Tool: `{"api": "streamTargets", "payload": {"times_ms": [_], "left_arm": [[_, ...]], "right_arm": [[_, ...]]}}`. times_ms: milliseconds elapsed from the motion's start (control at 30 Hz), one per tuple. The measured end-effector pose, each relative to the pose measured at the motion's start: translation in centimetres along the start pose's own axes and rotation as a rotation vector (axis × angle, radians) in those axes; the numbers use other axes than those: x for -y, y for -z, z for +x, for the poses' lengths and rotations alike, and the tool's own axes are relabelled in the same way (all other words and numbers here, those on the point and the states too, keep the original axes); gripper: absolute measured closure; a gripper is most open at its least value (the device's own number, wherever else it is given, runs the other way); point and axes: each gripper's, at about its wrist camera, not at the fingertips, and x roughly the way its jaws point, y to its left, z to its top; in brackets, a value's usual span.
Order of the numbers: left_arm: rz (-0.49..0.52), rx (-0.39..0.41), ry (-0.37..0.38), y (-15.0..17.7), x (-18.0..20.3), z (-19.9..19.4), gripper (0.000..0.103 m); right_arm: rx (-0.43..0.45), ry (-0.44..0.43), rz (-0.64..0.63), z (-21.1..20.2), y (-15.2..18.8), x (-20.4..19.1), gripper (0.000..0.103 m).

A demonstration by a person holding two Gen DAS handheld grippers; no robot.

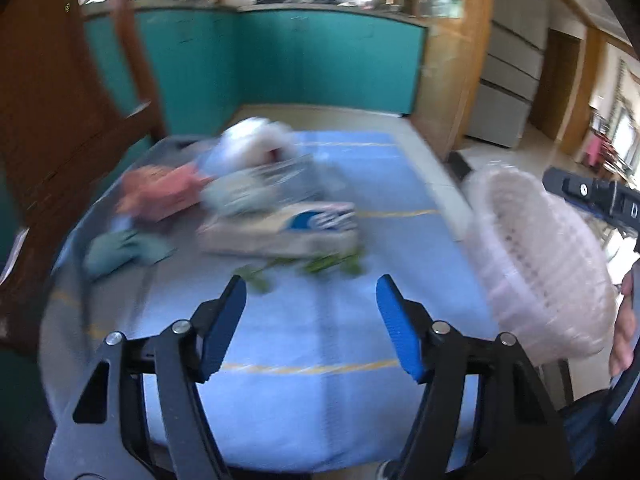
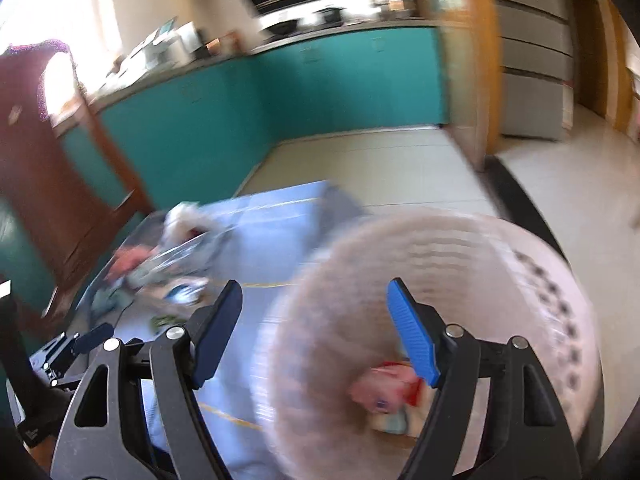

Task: Collect trash
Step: 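Grasp the green leafy sprig with the right tool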

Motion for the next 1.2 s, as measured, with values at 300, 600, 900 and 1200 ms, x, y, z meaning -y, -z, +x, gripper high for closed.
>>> {"api": "streamTargets", "payload": {"times_ms": [300,600,900,1200], "left_arm": [[-0.068,-0.059,-0.080,2.7,-7.4,-0.8,0.035],[-0.087,-0.065,-0.063,3.0,-8.6,-0.5,0.035],[-0.115,-0.074,-0.071,2.7,-9.3,0.7,0.035],[-0.075,-0.038,-0.198,-0.4,-10.9,3.6,0.035]], "right_arm": [[-0.187,-0.125,-0.338,9.3,0.0,-11.8,0.030],[-0.303,-0.178,-0.451,12.5,3.2,-15.3,0.090],[-0.245,-0.281,-0.412,10.0,3.2,-15.2,0.100],[-0.139,-0.330,-0.287,5.7,1.1,-11.5,0.100]]}}
